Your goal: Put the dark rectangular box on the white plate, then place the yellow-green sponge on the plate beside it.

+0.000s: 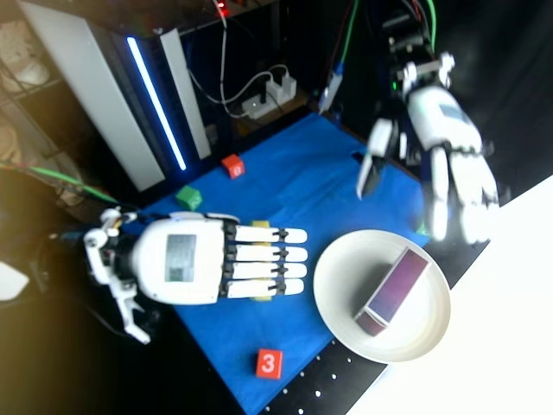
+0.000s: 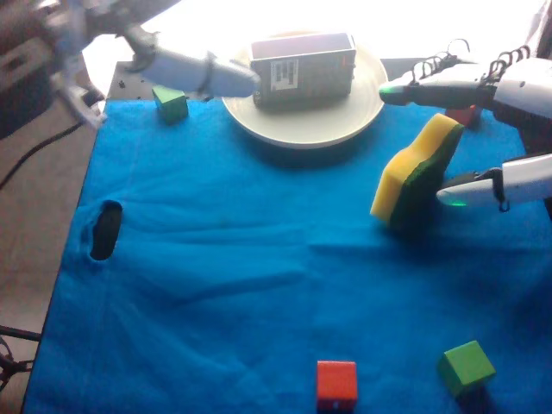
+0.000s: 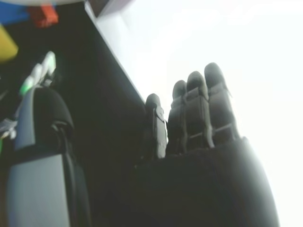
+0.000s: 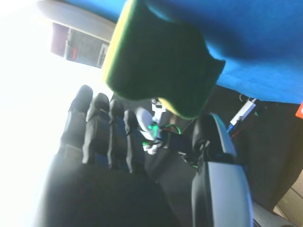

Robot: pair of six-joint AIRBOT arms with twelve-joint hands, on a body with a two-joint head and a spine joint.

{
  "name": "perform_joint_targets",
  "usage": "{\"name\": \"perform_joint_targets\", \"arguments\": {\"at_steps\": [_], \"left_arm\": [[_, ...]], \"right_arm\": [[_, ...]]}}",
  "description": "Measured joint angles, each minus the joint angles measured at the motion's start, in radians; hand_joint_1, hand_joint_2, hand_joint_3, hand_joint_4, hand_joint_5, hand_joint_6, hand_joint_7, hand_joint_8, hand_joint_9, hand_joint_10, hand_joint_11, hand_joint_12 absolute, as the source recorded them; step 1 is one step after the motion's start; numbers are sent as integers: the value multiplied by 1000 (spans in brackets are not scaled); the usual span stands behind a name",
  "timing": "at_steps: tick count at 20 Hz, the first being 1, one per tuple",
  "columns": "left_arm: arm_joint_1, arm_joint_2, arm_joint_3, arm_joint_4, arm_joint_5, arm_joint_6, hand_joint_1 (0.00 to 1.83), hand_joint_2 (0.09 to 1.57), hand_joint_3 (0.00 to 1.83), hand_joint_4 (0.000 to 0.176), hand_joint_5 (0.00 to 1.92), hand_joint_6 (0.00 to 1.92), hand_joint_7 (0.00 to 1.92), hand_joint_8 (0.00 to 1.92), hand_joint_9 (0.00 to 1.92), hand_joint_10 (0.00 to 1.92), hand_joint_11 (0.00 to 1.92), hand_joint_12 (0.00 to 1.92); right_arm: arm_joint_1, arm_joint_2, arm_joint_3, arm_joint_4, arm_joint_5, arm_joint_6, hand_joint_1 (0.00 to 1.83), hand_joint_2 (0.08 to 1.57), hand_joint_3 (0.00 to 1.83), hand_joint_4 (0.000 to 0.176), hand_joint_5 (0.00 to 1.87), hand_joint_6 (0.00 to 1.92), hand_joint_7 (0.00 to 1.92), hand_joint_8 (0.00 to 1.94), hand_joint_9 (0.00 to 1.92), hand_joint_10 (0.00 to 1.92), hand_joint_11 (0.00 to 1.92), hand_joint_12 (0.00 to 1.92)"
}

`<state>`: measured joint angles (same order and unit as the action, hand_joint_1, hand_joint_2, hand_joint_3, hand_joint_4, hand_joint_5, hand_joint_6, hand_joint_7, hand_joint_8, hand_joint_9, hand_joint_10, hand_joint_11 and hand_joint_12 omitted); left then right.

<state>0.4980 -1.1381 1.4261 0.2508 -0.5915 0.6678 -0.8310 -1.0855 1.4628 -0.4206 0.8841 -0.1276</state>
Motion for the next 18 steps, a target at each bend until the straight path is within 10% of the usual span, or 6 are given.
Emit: {"name": "perform_joint_targets", "arguments": {"at_steps": [7, 13, 14, 18], "left_arm": [[225, 204, -228, -134, -193, 55, 882, 877, 0, 155, 103, 3, 0, 0, 0, 0, 0, 0], [413, 270, -350, -259, -406, 56, 872, 867, 0, 143, 71, 0, 0, 0, 0, 0, 7, 4], [441, 270, -363, -286, -428, 56, 866, 863, 0, 171, 55, 0, 0, 0, 0, 0, 0, 0], [480, 270, -379, -317, -484, 57, 862, 872, 1, 176, 64, 4, 0, 0, 0, 0, 0, 0]], "right_arm": [[0, 18, -3, -4, 2, 0, 1013, 963, 4, 21, 338, 1, 248, 0, 209, 0, 0, 344], [6, 18, 2, -23, -13, 0, 1078, 955, 0, 0, 412, 9, 314, 9, 226, 2, 0, 553], [12, 18, 3, -24, -25, 0, 1066, 959, 0, 0, 457, 9, 345, 7, 263, 9, 0, 673], [33, -2, 18, -54, -66, 1, 1057, 969, 2, 0, 524, 12, 439, 14, 378, 25, 0, 950]]}}
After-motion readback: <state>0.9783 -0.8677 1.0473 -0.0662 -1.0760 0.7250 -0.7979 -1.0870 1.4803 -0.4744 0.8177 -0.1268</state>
